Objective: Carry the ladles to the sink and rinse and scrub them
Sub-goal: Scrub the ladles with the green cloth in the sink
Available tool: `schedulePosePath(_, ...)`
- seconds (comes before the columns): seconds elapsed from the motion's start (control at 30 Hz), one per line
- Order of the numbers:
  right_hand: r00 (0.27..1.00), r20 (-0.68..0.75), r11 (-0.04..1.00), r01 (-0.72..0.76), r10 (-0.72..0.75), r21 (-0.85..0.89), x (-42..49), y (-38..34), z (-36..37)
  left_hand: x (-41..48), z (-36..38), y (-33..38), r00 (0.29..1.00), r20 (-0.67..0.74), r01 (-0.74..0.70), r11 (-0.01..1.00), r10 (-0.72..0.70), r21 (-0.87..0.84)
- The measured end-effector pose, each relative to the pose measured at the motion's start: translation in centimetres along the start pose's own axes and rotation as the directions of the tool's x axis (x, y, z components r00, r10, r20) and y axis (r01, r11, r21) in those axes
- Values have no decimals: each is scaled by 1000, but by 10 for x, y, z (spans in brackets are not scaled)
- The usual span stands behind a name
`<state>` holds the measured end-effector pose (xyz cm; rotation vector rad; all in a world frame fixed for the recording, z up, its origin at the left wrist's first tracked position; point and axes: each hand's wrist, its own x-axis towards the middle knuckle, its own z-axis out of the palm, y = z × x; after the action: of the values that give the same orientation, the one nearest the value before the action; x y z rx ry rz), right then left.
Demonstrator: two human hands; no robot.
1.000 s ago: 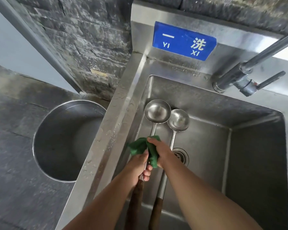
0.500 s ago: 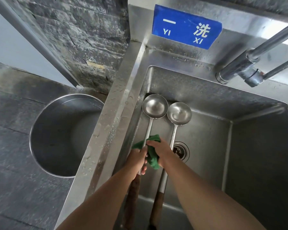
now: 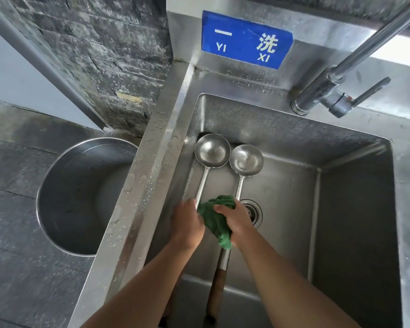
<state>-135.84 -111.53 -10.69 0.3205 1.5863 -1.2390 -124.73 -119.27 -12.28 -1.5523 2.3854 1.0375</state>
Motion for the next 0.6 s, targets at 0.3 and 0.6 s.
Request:
schedulePosePath(0.3, 988, -155, 915, 81, -21, 394, -21, -2, -116, -34, 59, 26, 847, 506, 193, 981, -162, -8)
schedulePosePath(0.6, 991, -115, 896, -7, 64, 443, -30, 31, -125, -82, 74, 32, 782, 519, 567, 739, -346, -362)
